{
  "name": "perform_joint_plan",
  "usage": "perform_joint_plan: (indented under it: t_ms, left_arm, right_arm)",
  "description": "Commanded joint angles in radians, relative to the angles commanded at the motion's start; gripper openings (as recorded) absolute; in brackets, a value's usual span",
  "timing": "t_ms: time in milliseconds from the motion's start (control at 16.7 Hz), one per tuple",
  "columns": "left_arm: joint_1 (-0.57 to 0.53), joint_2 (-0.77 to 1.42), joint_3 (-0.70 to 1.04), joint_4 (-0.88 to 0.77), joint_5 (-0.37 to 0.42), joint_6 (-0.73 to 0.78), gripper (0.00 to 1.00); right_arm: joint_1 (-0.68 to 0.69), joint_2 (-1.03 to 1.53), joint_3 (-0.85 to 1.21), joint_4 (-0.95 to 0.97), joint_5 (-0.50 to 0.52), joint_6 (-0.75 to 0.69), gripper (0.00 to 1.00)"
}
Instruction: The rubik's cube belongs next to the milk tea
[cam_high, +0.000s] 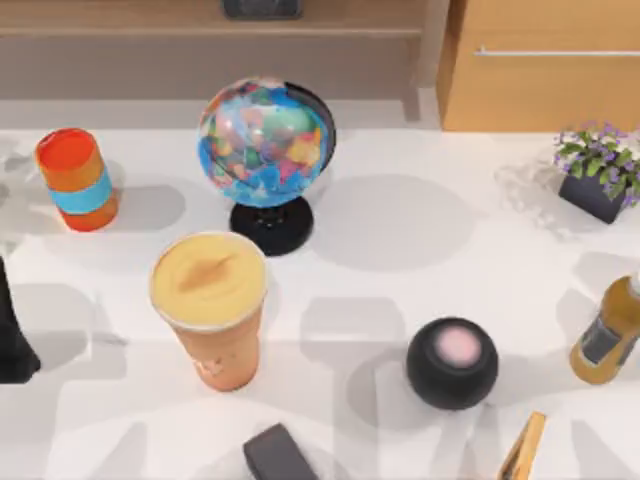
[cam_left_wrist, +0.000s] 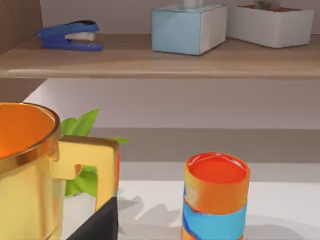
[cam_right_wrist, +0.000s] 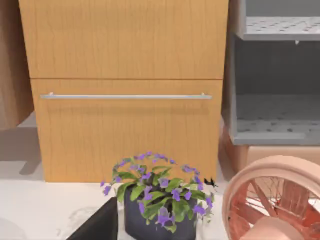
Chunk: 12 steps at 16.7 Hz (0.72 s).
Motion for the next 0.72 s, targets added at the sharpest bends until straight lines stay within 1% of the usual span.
perform_joint_plan:
  t_ms: [180,360,540,720]
  left_arm:
    - [-0.004,0.011,0.011,0.001,-0.003,0.000,1.00]
    - [-0.035,0.107,0.104,0.012,-0.032,0.001,1.00]
    - [-0.088,0.297,0.286,0.030,-0.081,0.003,1.00]
    - [-0.155,0.559,0.527,0.052,-0.142,0.006,1.00]
  right_arm:
    - [0.000,0.000,0.000,0.000,0.000,0.000,1.00]
    - [0.000,0.000,0.000,0.000,0.000,0.000,1.00]
    - [0.000,0.000,0.000,0.000,0.000,0.000,1.00]
    - [0.000,0.000,0.000,0.000,0.000,0.000,1.00]
